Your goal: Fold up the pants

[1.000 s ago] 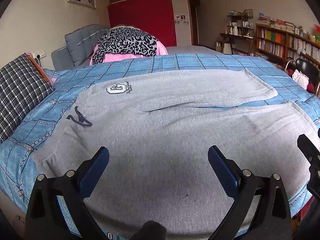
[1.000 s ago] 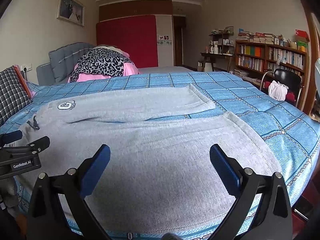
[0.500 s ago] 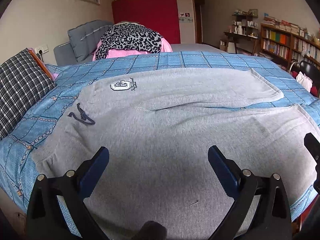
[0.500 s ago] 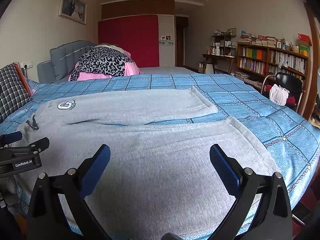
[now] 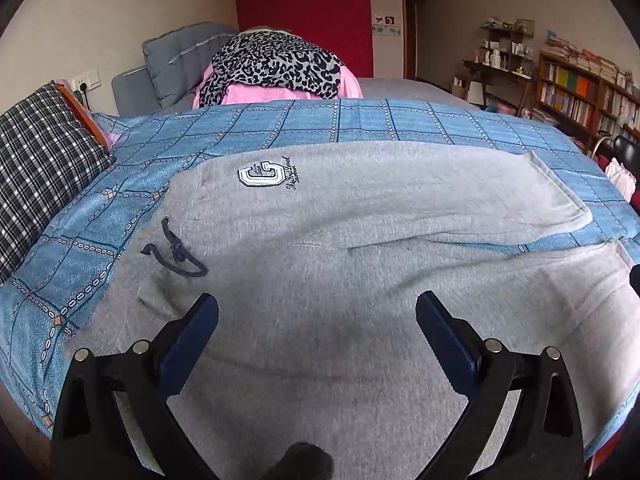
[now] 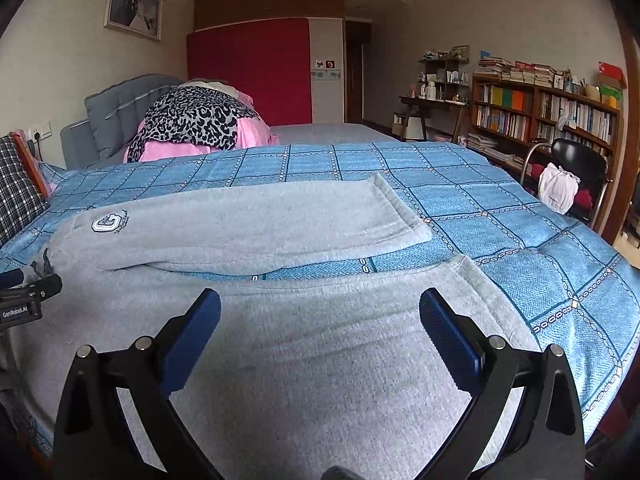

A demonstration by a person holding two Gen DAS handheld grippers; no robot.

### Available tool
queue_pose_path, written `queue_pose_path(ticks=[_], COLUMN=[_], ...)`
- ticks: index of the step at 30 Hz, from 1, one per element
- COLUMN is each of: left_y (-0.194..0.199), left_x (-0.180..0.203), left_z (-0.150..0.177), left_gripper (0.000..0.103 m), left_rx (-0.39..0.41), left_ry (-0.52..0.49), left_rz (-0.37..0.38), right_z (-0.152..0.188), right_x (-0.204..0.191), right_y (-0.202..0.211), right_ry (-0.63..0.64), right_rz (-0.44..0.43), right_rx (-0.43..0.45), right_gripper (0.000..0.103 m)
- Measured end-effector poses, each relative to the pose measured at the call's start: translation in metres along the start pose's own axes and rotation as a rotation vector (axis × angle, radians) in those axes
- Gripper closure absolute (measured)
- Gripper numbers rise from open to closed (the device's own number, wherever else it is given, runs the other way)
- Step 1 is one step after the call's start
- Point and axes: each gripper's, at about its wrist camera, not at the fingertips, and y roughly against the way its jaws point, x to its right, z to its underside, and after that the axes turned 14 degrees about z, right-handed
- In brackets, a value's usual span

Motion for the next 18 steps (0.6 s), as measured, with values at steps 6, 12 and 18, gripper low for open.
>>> queue_pose_path(ticks=[6, 12, 18], left_y=[-0.014, -0.025, -0.036], left_x=[-0.032, -0.074, -0.109], left_z=[-0.028, -0.059, -0.086], left_gripper=[0.005, 0.005, 0.005], left_rx=[-0.033, -0.047, -0.053], left_ry=[0.051, 0.116, 0.151], left_rz=[-0.004, -0.049, -0.104], right_z=[-0.015, -0.025, -0.033], right_x=[-0.003, -0.009, -0.017], right_y=[-0.023, -0.04, -0.051], right_ry=[0.02, 0.04, 0.071], right_rz=[0.006, 0.004, 0.006], right_rx=[-0.018, -0.03, -0.029], right_gripper=[0.002, 0.002, 0.002])
